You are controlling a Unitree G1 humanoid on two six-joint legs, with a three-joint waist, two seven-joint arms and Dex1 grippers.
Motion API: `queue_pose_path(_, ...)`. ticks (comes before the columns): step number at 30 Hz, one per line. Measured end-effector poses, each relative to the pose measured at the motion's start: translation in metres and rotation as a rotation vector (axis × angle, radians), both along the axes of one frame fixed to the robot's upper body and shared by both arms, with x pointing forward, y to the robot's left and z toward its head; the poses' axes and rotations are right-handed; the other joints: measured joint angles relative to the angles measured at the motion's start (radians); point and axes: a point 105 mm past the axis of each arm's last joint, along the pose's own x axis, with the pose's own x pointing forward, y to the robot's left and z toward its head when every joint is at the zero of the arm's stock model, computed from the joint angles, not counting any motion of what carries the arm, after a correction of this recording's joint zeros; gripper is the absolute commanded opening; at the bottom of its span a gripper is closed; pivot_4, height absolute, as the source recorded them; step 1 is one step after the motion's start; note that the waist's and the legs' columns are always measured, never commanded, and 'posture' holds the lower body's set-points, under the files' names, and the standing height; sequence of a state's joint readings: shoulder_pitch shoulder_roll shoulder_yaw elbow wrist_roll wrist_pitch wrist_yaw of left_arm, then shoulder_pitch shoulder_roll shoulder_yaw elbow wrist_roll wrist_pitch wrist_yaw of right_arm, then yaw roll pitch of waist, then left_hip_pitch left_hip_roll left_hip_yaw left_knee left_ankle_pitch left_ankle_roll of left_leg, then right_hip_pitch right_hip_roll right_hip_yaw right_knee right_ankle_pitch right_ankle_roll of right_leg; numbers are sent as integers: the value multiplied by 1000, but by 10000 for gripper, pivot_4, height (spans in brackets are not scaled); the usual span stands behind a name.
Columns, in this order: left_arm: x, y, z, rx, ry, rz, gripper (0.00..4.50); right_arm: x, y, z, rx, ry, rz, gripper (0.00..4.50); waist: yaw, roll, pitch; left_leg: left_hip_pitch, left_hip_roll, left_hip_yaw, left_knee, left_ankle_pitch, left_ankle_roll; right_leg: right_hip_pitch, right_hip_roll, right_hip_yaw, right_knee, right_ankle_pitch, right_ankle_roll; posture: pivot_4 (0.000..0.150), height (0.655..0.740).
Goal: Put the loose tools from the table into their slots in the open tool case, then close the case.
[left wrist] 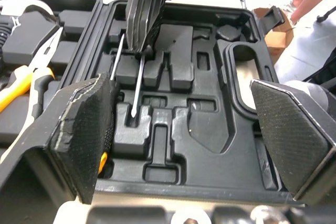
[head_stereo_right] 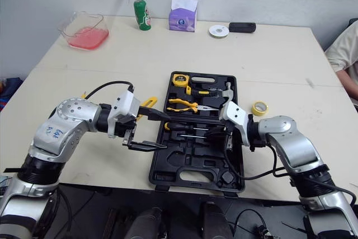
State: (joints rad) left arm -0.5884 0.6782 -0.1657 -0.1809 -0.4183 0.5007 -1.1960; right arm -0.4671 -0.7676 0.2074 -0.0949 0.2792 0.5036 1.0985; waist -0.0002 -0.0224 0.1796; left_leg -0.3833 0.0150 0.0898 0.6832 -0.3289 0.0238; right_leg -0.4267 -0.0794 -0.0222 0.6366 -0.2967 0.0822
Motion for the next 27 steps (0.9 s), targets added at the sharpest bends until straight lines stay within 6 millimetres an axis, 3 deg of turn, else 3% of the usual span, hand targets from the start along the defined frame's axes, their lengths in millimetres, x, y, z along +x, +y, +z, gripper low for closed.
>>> queue_pose_path(2, 1, 0, -1, 4, 2, 4, 45000, 1, -9, -3, -66, -22, -16, 440, 4, -3, -2, 0, 0, -1, 0, 0, 0, 0, 0, -1, -1, 0, 0, 1500, 7400)
queue_pose_path(11, 3, -4, 0, 0, -9, 7, 45000, 6, -4, -8, -65, -63, -43, 440, 0, -10, -7, 2, 0, 0, 0, -1, 0, 2, 0, 0, -1, 0, 0, 1500, 7400)
queue_pose_path(21, 5, -4, 0, -3, -12, 23, 45000, -1, 15, 10, 194, -47, -9, 440, -5, -7, -6, 2, 1, 1, -1, -1, 0, 0, 0, 1, 0, 0, 0, 1500, 7400)
queue_pose_path(27, 5, -4, 0, -4, -11, 25, 45000, -6, 9, 15, 191, -26, 26, 440, -2, -6, -5, 1, 0, 1, -1, -1, 0, 0, 0, 1, 0, 0, 0, 1500, 7400)
